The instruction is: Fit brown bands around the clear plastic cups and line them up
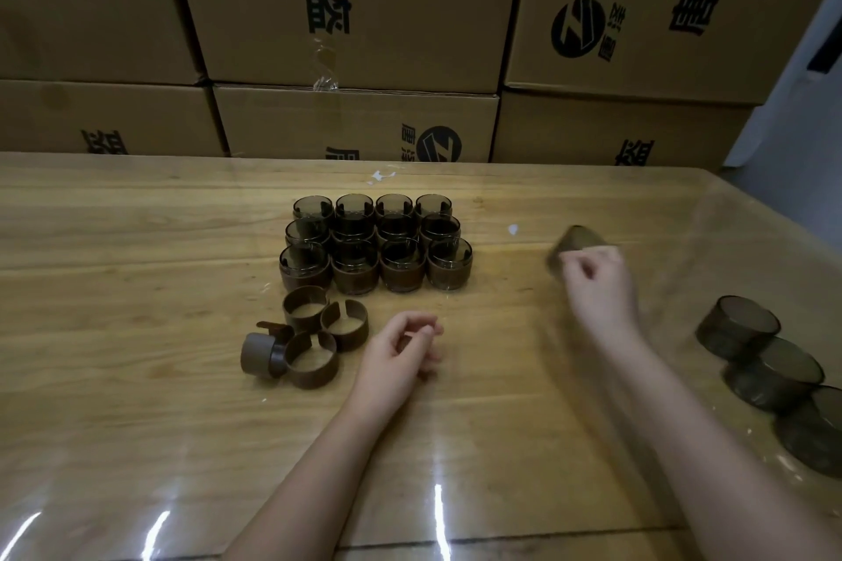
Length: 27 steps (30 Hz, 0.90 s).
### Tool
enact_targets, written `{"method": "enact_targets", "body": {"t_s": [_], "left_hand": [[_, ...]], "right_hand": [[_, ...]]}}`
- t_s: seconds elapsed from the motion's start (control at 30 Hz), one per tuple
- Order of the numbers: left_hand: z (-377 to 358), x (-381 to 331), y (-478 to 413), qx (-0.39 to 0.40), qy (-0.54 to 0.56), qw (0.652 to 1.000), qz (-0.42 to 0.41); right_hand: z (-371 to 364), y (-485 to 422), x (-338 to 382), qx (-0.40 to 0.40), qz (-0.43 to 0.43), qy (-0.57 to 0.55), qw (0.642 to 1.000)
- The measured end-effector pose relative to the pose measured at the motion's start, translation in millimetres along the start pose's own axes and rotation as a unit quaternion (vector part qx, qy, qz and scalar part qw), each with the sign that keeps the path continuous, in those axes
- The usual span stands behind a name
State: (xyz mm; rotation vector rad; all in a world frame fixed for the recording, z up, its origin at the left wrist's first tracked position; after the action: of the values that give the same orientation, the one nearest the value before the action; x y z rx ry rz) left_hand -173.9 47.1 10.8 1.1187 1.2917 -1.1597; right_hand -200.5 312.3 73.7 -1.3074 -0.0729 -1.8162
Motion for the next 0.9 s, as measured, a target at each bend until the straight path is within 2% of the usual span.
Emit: {"method": "enact_targets", "body": {"t_s": [0.1, 0.17, 0.27, 0.4, 0.5, 0.57, 0.63, 0.7, 0.8, 0.9], "left_hand": [[4, -1, -2, -0.018, 0.066, 0.997, 0.02], [6, -1, -2, -0.018, 0.09, 0.995, 0.029], [5, -2, -1, -0.003, 0.058, 0.998, 0.012], [7, 0, -3, -0.007, 0.063, 0.998, 0.012], [5, 0, -6, -0.017, 0.043, 0.999, 0.001], [6, -3, -7, -0.034, 0.036, 0.999, -0.015], [7, -4, -8, -0.047, 0.056, 0.997, -0.014], [11, 0, -11, -0.054, 0.105, 0.993, 0.018], [12, 8, -16, -0.037, 0.193, 0.978, 0.076], [11, 10, -18, -0.013, 0.197, 0.977, 0.085]], "right_hand": [[-26, 59, 39, 0.074, -0.029, -0.206, 0.975], [-45, 95, 51, 0.136, -0.071, -0.285, 0.946], [-59, 125, 56, 0.185, -0.078, -0.351, 0.915], [-60, 127, 51, 0.187, -0.068, -0.418, 0.887], [-65, 125, 42, 0.196, -0.101, -0.461, 0.86], [-64, 124, 42, 0.194, -0.067, -0.456, 0.866], [-59, 123, 49, 0.176, 0.015, -0.429, 0.886], [-57, 125, 54, 0.155, 0.084, -0.383, 0.907], [-68, 125, 49, 0.173, 0.057, -0.348, 0.92], [-75, 124, 43, 0.207, 0.02, -0.348, 0.914]]}}
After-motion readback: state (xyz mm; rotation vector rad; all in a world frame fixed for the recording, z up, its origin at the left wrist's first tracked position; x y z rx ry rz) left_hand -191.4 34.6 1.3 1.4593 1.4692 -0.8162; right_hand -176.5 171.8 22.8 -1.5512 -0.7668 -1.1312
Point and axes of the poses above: each hand's wrist, its own y-axis away from the middle knuckle, its own z-axis out of the back of the hand, x = y × z, the point moved 8 cm from there along -y, towards the middle knuckle, and after that the axes turned 13 degrees about -x, right-handed, at the moved point
